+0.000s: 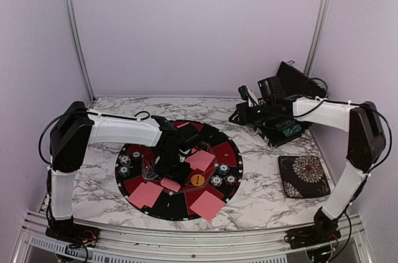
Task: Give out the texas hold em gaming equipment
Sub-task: Place the poker card on the poker table mat.
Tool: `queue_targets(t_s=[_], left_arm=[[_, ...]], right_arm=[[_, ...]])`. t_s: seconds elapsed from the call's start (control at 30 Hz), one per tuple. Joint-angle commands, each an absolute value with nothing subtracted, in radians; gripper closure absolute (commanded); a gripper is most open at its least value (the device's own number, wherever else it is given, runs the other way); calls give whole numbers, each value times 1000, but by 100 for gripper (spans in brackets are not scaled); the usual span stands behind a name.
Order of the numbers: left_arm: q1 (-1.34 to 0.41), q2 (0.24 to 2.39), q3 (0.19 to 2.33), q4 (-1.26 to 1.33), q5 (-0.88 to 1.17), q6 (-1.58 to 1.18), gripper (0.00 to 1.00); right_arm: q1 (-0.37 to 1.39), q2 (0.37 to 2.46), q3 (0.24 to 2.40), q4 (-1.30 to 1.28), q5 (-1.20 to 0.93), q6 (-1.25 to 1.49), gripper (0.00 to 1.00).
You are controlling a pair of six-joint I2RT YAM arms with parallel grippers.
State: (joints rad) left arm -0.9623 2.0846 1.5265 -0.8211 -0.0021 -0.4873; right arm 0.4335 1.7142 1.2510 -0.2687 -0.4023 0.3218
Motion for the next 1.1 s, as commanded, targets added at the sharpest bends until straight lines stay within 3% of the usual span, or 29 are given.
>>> queue_targets(t_s=[0.0, 1.07], left_arm=[[-972, 2123, 1512, -792, 12, -488, 46], [-973, 2163, 1552, -793, 14, -457, 41]], right_arm=[[424, 1689, 1251, -248, -411, 324, 72], [424, 1686, 1251, -250, -414, 325, 72]])
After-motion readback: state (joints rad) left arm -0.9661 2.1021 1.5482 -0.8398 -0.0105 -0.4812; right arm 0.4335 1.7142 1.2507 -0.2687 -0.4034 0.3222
